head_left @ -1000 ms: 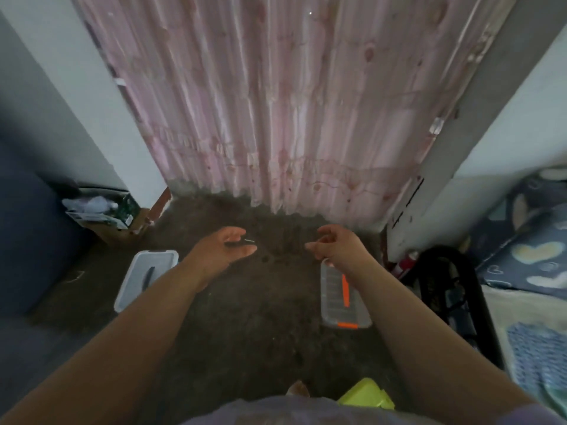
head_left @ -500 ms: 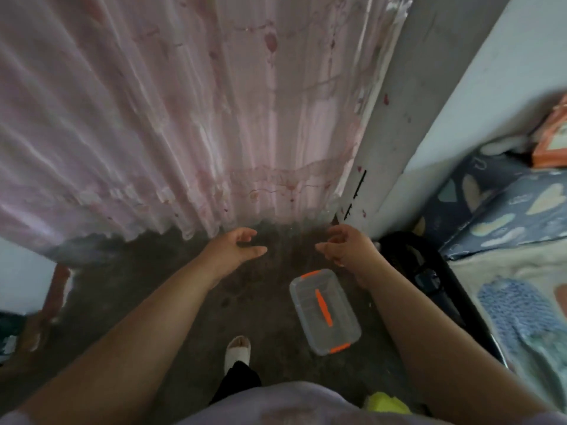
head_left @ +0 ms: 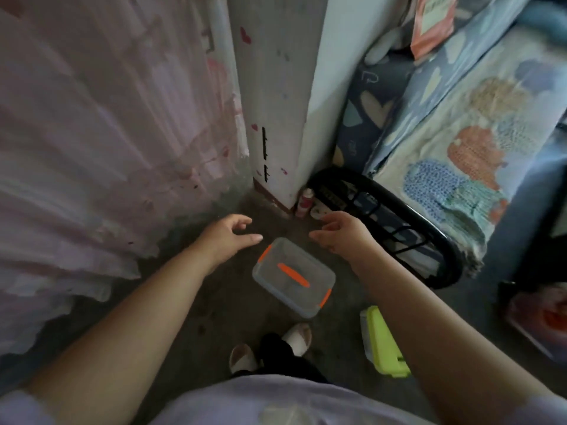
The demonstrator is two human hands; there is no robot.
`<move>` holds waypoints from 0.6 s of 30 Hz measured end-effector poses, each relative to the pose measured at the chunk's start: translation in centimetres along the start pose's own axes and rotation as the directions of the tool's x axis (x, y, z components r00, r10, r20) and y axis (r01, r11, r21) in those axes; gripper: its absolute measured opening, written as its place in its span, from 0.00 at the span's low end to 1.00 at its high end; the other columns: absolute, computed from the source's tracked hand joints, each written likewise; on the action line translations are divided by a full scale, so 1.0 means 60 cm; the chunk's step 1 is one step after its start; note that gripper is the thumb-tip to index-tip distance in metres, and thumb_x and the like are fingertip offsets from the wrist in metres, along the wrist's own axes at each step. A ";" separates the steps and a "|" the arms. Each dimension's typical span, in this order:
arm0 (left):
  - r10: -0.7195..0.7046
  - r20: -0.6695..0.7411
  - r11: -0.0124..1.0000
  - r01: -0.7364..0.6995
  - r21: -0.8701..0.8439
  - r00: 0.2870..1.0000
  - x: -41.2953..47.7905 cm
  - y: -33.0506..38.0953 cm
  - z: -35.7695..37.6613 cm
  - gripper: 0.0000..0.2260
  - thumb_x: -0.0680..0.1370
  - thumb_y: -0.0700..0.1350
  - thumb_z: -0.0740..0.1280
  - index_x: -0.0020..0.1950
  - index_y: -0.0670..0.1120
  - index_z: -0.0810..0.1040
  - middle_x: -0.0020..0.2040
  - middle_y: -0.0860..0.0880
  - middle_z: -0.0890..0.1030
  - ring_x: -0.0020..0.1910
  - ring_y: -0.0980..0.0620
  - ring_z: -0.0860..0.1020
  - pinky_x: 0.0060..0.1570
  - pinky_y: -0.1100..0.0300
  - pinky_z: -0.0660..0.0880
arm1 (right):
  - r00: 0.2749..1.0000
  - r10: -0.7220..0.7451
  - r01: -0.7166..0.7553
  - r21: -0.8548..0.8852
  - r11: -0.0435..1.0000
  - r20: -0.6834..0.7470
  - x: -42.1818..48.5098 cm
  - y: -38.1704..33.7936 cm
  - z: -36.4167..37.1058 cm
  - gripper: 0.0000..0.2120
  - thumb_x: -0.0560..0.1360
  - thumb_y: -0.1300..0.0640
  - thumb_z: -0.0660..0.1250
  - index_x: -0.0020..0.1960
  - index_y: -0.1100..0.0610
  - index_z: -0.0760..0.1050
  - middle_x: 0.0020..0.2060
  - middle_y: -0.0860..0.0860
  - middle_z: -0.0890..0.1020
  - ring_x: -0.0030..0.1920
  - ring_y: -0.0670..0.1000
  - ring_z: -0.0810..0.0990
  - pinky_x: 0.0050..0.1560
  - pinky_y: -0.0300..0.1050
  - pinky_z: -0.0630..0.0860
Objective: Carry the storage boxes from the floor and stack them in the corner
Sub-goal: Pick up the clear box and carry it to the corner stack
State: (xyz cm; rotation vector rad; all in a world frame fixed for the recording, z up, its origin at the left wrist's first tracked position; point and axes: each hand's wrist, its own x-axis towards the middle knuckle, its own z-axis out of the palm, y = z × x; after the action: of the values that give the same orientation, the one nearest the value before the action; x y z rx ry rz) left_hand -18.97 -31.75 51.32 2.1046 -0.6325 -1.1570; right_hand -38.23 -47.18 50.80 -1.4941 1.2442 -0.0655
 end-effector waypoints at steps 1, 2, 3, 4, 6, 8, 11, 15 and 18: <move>-0.007 0.020 1.000 0.007 0.008 1.000 0.020 0.004 0.012 0.22 0.71 0.48 0.74 0.64 0.49 0.75 0.62 0.48 0.77 0.60 0.52 0.75 0.60 0.56 0.71 | 1.000 0.018 -0.018 0.010 1.000 -0.011 0.013 0.009 -0.011 0.30 0.65 0.53 0.78 0.64 0.57 0.73 0.52 0.55 0.79 0.51 0.58 0.81 0.47 0.49 0.77; -0.009 0.028 1.000 0.009 0.006 1.000 0.033 0.005 0.020 0.22 0.71 0.48 0.74 0.64 0.49 0.75 0.62 0.49 0.76 0.59 0.52 0.75 0.59 0.57 0.71 | 0.999 0.032 -0.032 0.013 0.999 -0.017 0.021 0.015 -0.018 0.30 0.65 0.53 0.78 0.64 0.57 0.73 0.52 0.55 0.79 0.52 0.57 0.81 0.47 0.49 0.77; -0.009 0.041 1.000 0.009 0.011 0.999 0.058 0.009 0.035 0.22 0.71 0.48 0.74 0.64 0.49 0.75 0.62 0.49 0.76 0.59 0.53 0.74 0.58 0.57 0.70 | 0.998 0.053 -0.052 0.022 0.998 -0.034 0.039 0.027 -0.028 0.30 0.65 0.53 0.78 0.64 0.57 0.73 0.52 0.54 0.78 0.52 0.57 0.81 0.49 0.50 0.77; -0.012 0.037 1.000 0.011 0.011 0.999 0.070 0.010 0.041 0.22 0.71 0.48 0.74 0.64 0.49 0.75 0.61 0.49 0.76 0.58 0.53 0.74 0.58 0.57 0.70 | 0.997 0.062 -0.062 0.019 0.998 -0.046 0.049 0.032 -0.033 0.30 0.65 0.53 0.78 0.64 0.57 0.73 0.52 0.54 0.78 0.51 0.56 0.81 0.50 0.50 0.78; -0.026 0.055 1.000 0.026 0.006 0.998 0.110 0.011 0.067 0.21 0.72 0.47 0.74 0.64 0.48 0.75 0.61 0.48 0.76 0.59 0.52 0.74 0.60 0.56 0.71 | 0.993 0.100 -0.098 0.041 0.994 -0.065 0.077 0.055 -0.045 0.29 0.65 0.54 0.78 0.63 0.57 0.73 0.51 0.54 0.78 0.50 0.55 0.81 0.49 0.50 0.77; -0.057 0.097 0.998 0.056 0.012 0.994 0.145 0.008 0.092 0.21 0.72 0.46 0.73 0.64 0.48 0.75 0.61 0.47 0.75 0.59 0.52 0.74 0.59 0.56 0.71 | 0.985 0.153 -0.148 0.066 0.987 -0.079 0.103 0.081 -0.051 0.29 0.65 0.54 0.78 0.63 0.57 0.73 0.52 0.54 0.79 0.50 0.55 0.80 0.50 0.50 0.77; -0.101 0.156 0.994 0.094 0.051 0.983 0.199 -0.006 0.129 0.21 0.73 0.46 0.73 0.64 0.47 0.75 0.62 0.45 0.75 0.58 0.52 0.74 0.55 0.58 0.70 | 0.970 0.224 -0.213 0.122 0.969 -0.089 0.141 0.123 -0.051 0.28 0.66 0.55 0.77 0.64 0.57 0.73 0.52 0.55 0.80 0.47 0.53 0.80 0.47 0.47 0.77; -0.156 0.223 0.979 0.120 0.167 0.962 0.294 -0.042 0.181 0.23 0.72 0.46 0.73 0.65 0.46 0.74 0.62 0.46 0.75 0.57 0.52 0.74 0.54 0.58 0.72 | 0.940 0.322 -0.296 0.208 0.932 -0.109 0.206 0.199 -0.039 0.28 0.66 0.55 0.77 0.64 0.56 0.73 0.52 0.54 0.80 0.45 0.51 0.80 0.44 0.45 0.76; -0.187 0.244 0.958 0.121 0.260 0.952 0.355 -0.072 0.210 0.24 0.71 0.48 0.74 0.66 0.48 0.73 0.58 0.50 0.75 0.54 0.53 0.73 0.52 0.58 0.69 | 0.906 0.398 -0.351 0.271 0.896 -0.142 0.241 0.260 -0.021 0.28 0.65 0.55 0.77 0.63 0.55 0.73 0.51 0.53 0.81 0.46 0.51 0.81 0.43 0.46 0.78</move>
State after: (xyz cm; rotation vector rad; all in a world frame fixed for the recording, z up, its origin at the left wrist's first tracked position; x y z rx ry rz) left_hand -18.85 -46.98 31.38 2.2541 -0.7763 -1.5371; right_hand -42.66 -55.20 31.59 -1.0359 1.6067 -0.1022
